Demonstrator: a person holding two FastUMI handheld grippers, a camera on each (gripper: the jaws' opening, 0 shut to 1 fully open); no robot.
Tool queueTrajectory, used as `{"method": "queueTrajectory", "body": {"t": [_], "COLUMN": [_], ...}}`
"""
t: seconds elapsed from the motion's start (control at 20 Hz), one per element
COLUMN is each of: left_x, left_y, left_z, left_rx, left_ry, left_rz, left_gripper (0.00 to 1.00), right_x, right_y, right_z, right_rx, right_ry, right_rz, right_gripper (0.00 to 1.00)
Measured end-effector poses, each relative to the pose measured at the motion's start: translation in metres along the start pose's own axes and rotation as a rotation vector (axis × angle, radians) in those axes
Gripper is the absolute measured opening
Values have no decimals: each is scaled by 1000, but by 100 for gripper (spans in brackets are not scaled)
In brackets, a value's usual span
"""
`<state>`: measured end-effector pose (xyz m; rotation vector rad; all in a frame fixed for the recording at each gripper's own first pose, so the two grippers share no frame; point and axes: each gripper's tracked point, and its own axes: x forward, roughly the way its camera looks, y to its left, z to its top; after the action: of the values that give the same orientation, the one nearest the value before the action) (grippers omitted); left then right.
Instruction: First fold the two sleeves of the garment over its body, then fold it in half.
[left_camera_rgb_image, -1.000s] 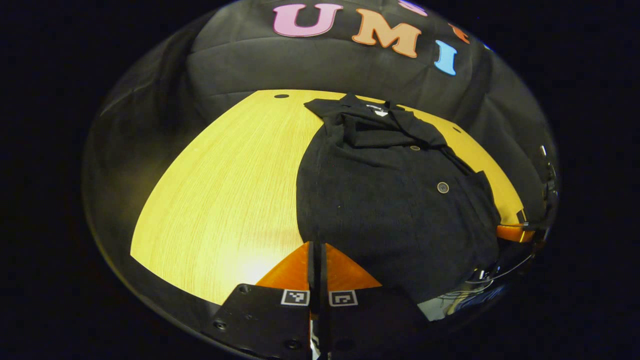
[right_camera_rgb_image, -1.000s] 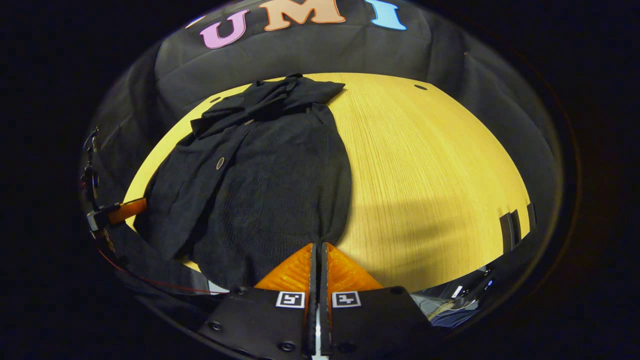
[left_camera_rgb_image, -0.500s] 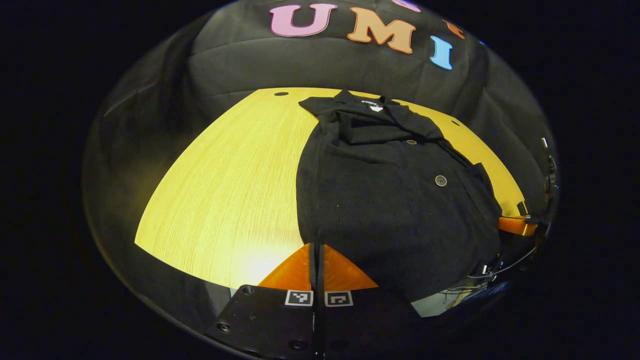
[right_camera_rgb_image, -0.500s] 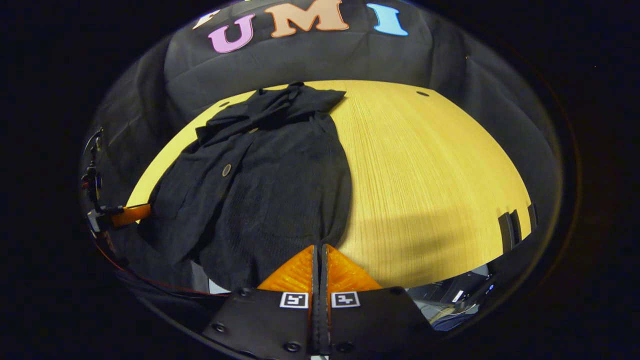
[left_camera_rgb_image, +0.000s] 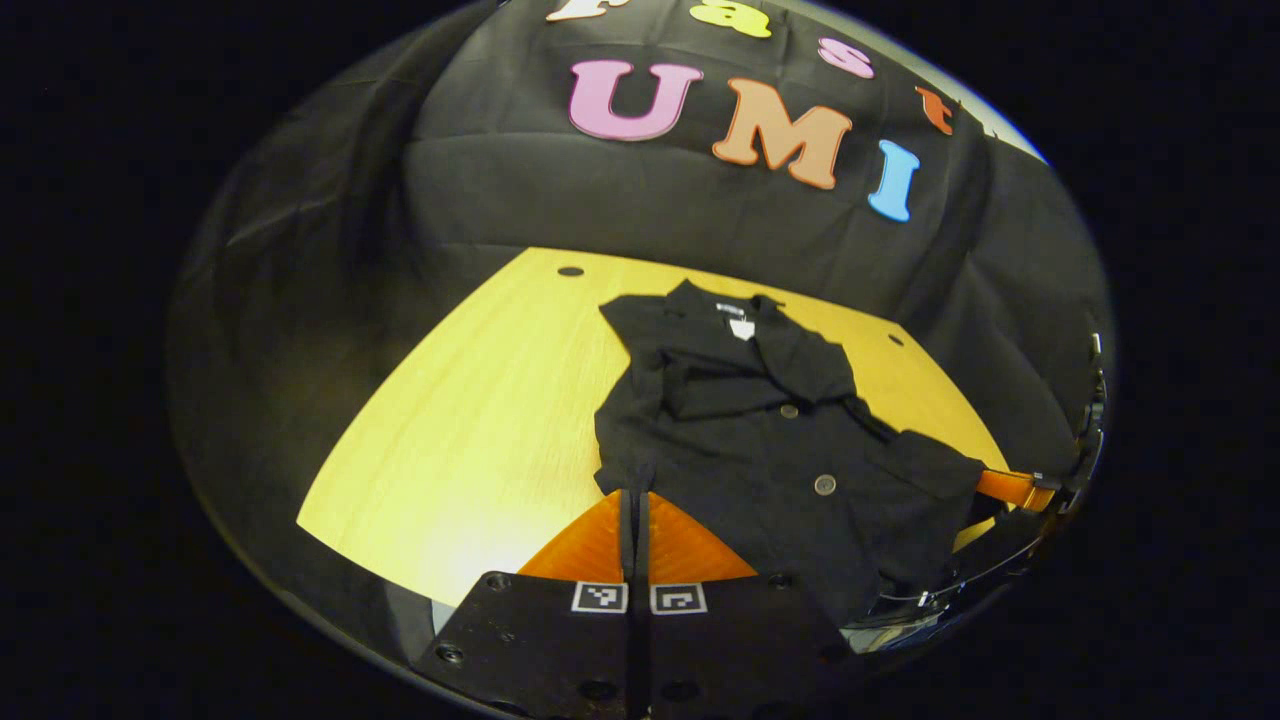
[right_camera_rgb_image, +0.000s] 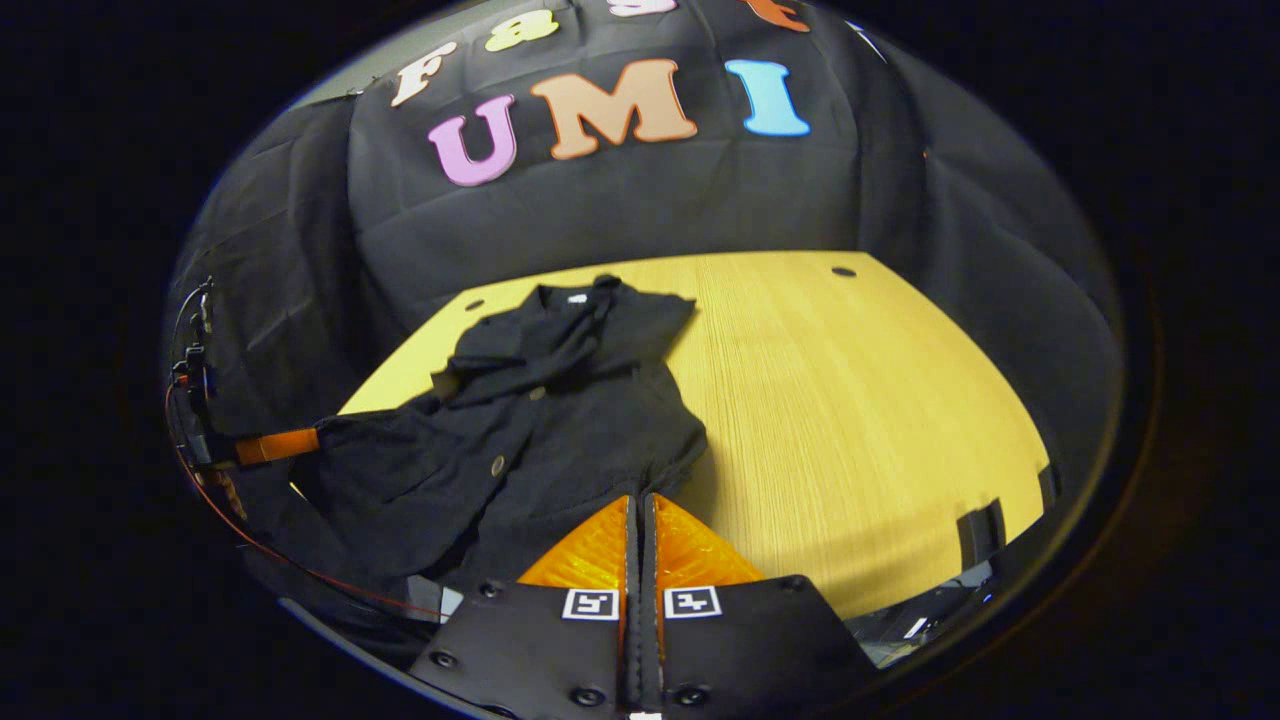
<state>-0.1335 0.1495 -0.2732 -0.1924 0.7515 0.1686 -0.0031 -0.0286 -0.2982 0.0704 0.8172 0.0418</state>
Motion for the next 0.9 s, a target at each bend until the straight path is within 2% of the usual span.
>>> {"method": "queueTrajectory", "body": {"t": [0.25, 0.3, 0.45, 0.7, 0.9], "left_x": [11, 16, 34, 65, 87], "left_y": [-1, 0, 2, 7, 10], "left_z": [66, 77, 99, 138, 169], "left_rx": [11, 17, 27, 10, 41], "left_ry": [-84, -98, -110, -110, -138], "left_rz": [-23, -20, -13, -18, -39], "left_gripper": [0, 0, 0, 0, 0], "right_x": [0, 2, 7, 22, 34], "right_y": [19, 19, 19, 16, 13], "right_z": [66, 78, 114, 161, 192], "right_rx": [-38, -45, -36, -25, -3], "right_ry": [-112, -132, -202, -237, -260], "right_rz": [27, 26, 21, -3, -31], "right_gripper": [0, 4, 2, 2, 2]}}
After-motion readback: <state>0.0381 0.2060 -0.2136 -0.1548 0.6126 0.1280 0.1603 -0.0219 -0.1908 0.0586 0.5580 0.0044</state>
